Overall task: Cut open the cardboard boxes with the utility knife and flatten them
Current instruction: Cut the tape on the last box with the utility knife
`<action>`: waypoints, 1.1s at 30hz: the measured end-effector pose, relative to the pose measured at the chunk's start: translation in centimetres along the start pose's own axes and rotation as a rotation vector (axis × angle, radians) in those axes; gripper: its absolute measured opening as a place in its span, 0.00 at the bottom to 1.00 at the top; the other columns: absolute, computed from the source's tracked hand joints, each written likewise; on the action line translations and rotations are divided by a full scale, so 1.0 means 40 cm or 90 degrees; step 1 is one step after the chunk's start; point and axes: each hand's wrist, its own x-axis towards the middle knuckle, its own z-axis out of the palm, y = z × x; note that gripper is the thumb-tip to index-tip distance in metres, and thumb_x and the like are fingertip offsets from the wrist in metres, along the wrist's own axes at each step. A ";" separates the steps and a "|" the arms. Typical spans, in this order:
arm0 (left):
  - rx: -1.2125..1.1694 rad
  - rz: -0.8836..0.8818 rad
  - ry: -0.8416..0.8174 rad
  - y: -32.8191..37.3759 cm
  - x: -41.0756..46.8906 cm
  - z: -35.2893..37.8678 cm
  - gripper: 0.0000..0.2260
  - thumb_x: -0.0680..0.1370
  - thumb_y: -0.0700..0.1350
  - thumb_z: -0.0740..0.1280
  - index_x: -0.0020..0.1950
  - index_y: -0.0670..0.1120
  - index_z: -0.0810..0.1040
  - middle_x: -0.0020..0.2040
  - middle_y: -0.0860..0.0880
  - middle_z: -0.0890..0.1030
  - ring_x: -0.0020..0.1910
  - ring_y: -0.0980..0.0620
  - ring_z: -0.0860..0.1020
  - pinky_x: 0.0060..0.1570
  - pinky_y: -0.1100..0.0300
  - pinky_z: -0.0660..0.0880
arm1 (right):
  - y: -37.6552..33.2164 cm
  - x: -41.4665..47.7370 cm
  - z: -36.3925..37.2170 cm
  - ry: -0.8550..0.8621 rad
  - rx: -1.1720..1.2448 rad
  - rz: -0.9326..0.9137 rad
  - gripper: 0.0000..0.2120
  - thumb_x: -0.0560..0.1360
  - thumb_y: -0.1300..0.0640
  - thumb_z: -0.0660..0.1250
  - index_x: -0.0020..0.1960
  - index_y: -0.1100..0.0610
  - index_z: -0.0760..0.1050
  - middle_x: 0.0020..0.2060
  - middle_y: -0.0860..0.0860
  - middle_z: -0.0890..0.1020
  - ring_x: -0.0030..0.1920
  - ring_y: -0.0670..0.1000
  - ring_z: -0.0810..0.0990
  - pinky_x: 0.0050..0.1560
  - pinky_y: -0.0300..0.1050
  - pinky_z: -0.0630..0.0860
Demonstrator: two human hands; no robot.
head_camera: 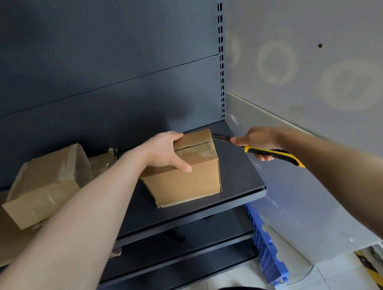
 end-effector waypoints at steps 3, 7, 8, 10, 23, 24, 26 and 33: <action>-0.010 -0.006 -0.003 -0.008 0.009 -0.002 0.50 0.63 0.57 0.78 0.78 0.51 0.55 0.78 0.52 0.57 0.76 0.49 0.57 0.73 0.50 0.58 | 0.010 -0.002 0.002 0.003 -0.071 -0.035 0.26 0.77 0.36 0.55 0.39 0.59 0.72 0.25 0.55 0.75 0.23 0.52 0.71 0.37 0.45 0.73; -0.006 -0.013 -0.011 -0.011 0.018 -0.005 0.50 0.62 0.57 0.79 0.78 0.51 0.56 0.77 0.52 0.58 0.76 0.49 0.58 0.73 0.49 0.59 | 0.006 -0.010 -0.001 0.003 -0.106 -0.068 0.25 0.78 0.38 0.55 0.40 0.59 0.72 0.25 0.55 0.76 0.22 0.52 0.71 0.40 0.46 0.74; -0.009 -0.015 -0.015 -0.013 0.018 -0.007 0.50 0.62 0.57 0.79 0.78 0.51 0.56 0.77 0.52 0.57 0.76 0.49 0.57 0.73 0.48 0.59 | 0.002 -0.012 -0.008 -0.001 -0.112 -0.067 0.25 0.78 0.38 0.55 0.41 0.60 0.73 0.24 0.55 0.76 0.23 0.52 0.72 0.39 0.45 0.73; -0.014 -0.021 -0.015 -0.018 0.016 -0.005 0.50 0.62 0.58 0.78 0.78 0.52 0.55 0.78 0.52 0.57 0.76 0.48 0.57 0.73 0.46 0.57 | 0.004 -0.020 -0.027 -0.017 -0.135 -0.056 0.26 0.78 0.38 0.57 0.43 0.61 0.74 0.24 0.55 0.75 0.23 0.53 0.71 0.36 0.43 0.72; -0.044 -0.027 -0.008 -0.014 -0.004 0.018 0.43 0.67 0.54 0.76 0.76 0.58 0.57 0.78 0.56 0.53 0.77 0.45 0.51 0.74 0.42 0.53 | 0.071 0.129 0.108 0.021 -0.146 0.048 0.06 0.81 0.61 0.54 0.48 0.60 0.69 0.39 0.59 0.78 0.36 0.56 0.76 0.40 0.44 0.74; -0.062 -0.018 0.001 -0.013 -0.014 0.019 0.40 0.68 0.51 0.76 0.75 0.59 0.59 0.78 0.56 0.54 0.77 0.47 0.52 0.74 0.45 0.53 | 0.060 0.140 0.131 0.026 -0.164 0.042 0.04 0.81 0.60 0.55 0.51 0.58 0.68 0.44 0.60 0.77 0.41 0.56 0.75 0.43 0.45 0.72; -0.103 -0.001 0.015 -0.008 -0.032 0.018 0.37 0.70 0.46 0.76 0.74 0.58 0.63 0.78 0.56 0.55 0.76 0.50 0.54 0.73 0.51 0.53 | 0.052 0.170 0.162 0.057 -0.200 0.036 0.11 0.81 0.57 0.57 0.59 0.61 0.72 0.54 0.62 0.76 0.50 0.56 0.74 0.46 0.43 0.66; -0.089 0.011 0.053 -0.002 -0.051 0.030 0.31 0.70 0.46 0.75 0.71 0.57 0.69 0.67 0.55 0.64 0.67 0.54 0.63 0.69 0.56 0.59 | -0.058 0.213 0.102 0.165 0.143 -0.039 0.17 0.81 0.49 0.56 0.37 0.55 0.69 0.43 0.55 0.73 0.39 0.53 0.72 0.37 0.42 0.67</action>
